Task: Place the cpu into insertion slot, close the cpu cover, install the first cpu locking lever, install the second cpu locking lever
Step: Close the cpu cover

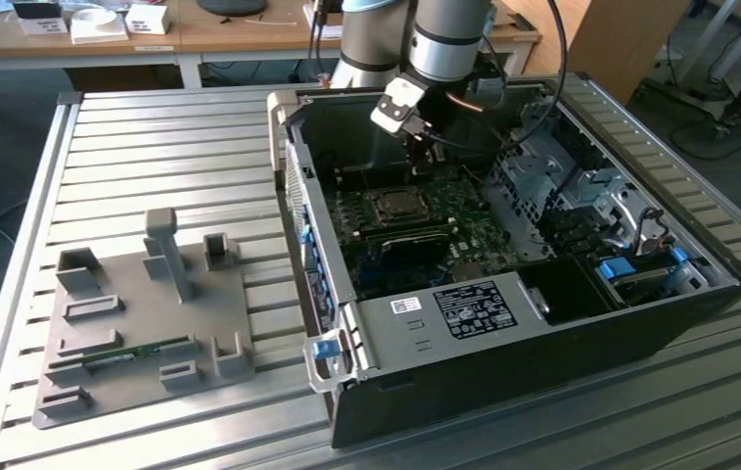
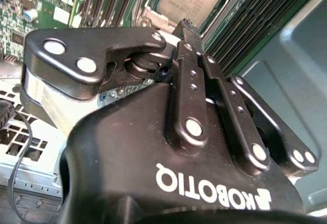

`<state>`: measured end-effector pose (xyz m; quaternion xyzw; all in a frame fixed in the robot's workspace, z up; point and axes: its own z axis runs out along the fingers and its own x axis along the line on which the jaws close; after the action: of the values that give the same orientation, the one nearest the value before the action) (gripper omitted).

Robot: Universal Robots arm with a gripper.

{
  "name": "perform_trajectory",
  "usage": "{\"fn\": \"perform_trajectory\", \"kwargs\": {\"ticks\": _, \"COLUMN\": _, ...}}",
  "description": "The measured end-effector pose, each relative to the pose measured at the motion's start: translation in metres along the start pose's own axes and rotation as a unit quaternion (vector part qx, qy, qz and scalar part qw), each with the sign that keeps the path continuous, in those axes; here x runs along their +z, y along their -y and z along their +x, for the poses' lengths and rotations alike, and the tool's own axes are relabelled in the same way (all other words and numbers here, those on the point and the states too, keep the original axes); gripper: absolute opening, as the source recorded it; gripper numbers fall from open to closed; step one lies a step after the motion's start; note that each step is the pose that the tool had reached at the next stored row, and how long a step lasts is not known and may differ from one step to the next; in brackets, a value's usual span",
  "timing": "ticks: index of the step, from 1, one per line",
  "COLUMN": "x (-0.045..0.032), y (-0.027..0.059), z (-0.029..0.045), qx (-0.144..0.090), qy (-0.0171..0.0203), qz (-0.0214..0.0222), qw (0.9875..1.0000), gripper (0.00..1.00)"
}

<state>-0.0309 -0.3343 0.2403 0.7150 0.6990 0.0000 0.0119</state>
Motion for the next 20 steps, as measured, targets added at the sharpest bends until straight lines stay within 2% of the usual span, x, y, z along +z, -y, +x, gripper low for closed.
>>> {"fn": "perform_trajectory", "kwargs": {"ticks": 13, "x": 0.0006, "y": 0.0073, "z": -0.0002, "qx": 0.000, "qy": 0.0000, "qz": -0.0008, "qw": 1.0000, "gripper": 0.11}}
{"fn": "perform_trajectory", "kwargs": {"ticks": 20, "x": 0.0047, "y": 0.0105, "z": -0.0002, "qx": 0.000, "qy": 0.0001, "qz": -0.0008, "qw": 1.0000, "gripper": 0.11}}
